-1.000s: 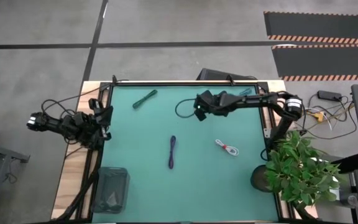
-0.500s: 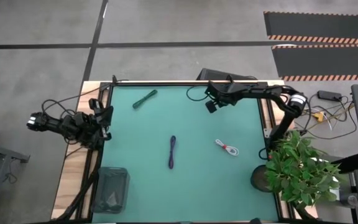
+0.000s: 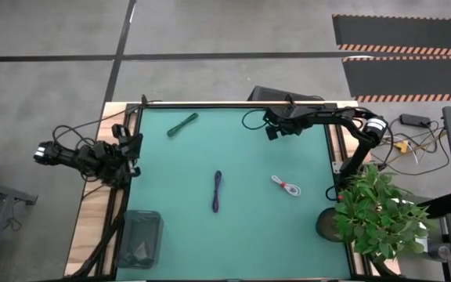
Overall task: Pick and place USB-C Cables
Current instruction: Put the blue charger cable into the gray bin
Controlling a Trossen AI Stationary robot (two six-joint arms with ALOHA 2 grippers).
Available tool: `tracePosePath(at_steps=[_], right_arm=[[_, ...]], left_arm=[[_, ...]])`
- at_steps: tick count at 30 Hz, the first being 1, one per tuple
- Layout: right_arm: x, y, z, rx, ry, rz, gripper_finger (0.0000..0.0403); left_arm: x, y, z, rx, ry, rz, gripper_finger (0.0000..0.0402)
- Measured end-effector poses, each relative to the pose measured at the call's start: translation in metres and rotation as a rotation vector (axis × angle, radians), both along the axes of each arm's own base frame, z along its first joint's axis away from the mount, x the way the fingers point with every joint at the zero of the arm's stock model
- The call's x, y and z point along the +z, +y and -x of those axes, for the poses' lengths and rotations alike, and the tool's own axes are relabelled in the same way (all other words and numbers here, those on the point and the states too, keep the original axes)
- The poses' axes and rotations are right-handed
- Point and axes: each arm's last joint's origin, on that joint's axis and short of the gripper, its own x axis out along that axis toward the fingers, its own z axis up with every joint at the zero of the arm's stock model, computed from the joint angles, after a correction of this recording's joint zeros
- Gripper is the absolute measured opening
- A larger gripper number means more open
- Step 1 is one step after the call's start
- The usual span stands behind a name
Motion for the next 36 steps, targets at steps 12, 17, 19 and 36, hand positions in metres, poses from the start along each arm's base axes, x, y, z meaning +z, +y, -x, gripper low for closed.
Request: tracePosePath(at_steps=[12,17,19,36], right_arm=[[0.0,-0.003,0.003,-0.234,-0.042,0.177,0.0151],[0.0,-0.003,0.004,-0.286,-0.056,0.201,0.0182],[-0.001,-0.002,0.005,-0.308,-0.06,0.211,0.0187],[-0.018,0.005,0.017,-0.522,-0.144,0.275,0.0177]], left_arm=[[0.0,0.0,0.0,0.0,0.003,-0.001,0.0008],[0.0,0.0,0.0,0.0,0.002,0.0,0.0008],[0.0,0.0,0.0,0.0,0.002,-0.001,0.0008],[0.0,0.0,0.0,0.0,0.005,-0.001,0.0008]])
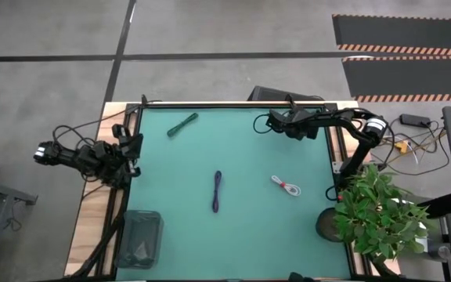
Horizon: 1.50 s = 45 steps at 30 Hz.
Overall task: Pick and place USB-C Cables
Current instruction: Put the blue charger cable into the gray bin
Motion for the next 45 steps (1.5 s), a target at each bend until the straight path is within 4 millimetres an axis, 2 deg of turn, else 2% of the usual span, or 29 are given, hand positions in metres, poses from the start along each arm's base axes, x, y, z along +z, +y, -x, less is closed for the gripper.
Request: tracePosePath(at_steps=[5,19,30,36,45], right_arm=[[0.001,-0.004,-0.005,-0.017,-0.057,0.058,0.017],[-0.018,0.005,0.008,-0.101,-0.092,0.128,0.0127],[-0.022,0.004,0.01,-0.095,-0.099,0.157,0.0123],[-0.022,0.003,0.008,0.0,-0.061,0.117,0.0114],[-0.02,0.011,0.012,0.082,-0.033,-0.035,0.0073]], left_arm=[[0.0,0.0,0.0,0.0,-0.005,0.001,0.0008],[0.0,0.0,0.001,0.0,-0.007,0.002,0.0008],[0.001,0.0,0.001,0.0,-0.009,0.002,0.0008],[0.001,0.0,0.001,0.001,-0.009,0.002,0.0008],[0.001,0.0,0.001,0.0,-0.01,0.002,0.0008]])
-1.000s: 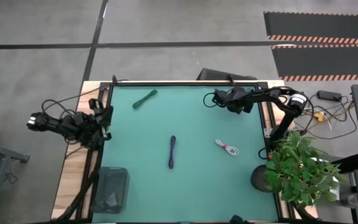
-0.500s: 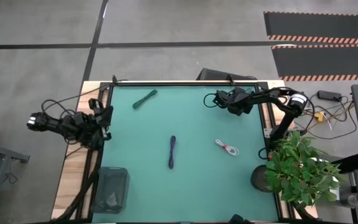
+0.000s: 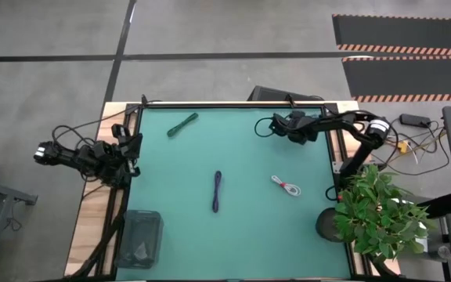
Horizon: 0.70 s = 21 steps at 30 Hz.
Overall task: Pick and place USB-C Cables
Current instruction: Put the blue charger cable into the gray bin
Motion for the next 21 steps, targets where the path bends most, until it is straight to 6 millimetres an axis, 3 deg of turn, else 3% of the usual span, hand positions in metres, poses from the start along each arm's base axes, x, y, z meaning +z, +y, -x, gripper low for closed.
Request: tracePosePath(at_steps=[6,13,21], right_arm=[[0.019,0.005,0.001,0.033,-0.072,-0.006,0.0067],[0.042,0.004,0.002,0.027,-0.143,0.096,0.0112],[0.022,-0.004,-0.008,0.024,-0.103,0.159,0.0192]], left_arm=[[0.0,0.0,0.0,0.0,0.001,0.0,0.0008],[0.0,0.0,0.0,0.0,0.002,-0.001,0.0008],[0.0,0.0,0.0,0.0,0.001,0.0,0.0008]])
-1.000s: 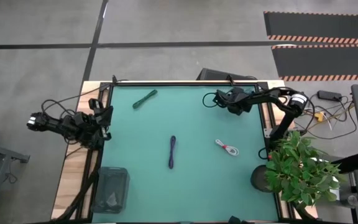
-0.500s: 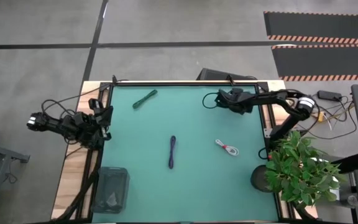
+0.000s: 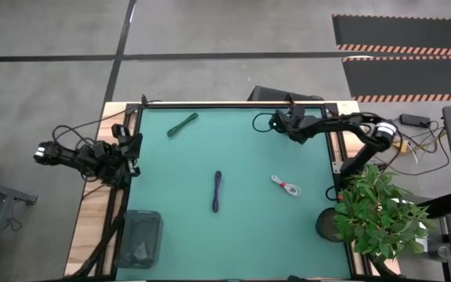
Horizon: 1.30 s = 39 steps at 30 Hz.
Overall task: Pick and place USB-C Cables
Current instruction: Put the blue charger cable into the gray bin
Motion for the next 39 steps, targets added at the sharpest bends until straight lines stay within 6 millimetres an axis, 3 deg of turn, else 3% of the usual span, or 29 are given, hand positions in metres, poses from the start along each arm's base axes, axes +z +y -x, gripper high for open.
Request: tracePosePath(at_steps=[10,21,26,39], right_arm=[[-0.028,-0.001,-0.001,-0.071,0.048,-0.021,0.0242],[-0.035,0.004,0.001,-0.045,0.108,-0.113,0.0227],[-0.036,0.004,0.0,-0.023,0.109,-0.124,0.019],[-0.034,0.007,-0.004,0.063,0.109,-0.147,0.0034]], left_arm=[[0.0,0.0,0.0,0.0,0.003,-0.001,0.0008],[0.0,0.0,0.0,0.005,0.005,-0.007,0.0008],[0.0,0.0,0.0,0.004,0.005,-0.005,0.0008],[0.0,0.0,0.0,0.0,0.003,0.0,0.0008]])
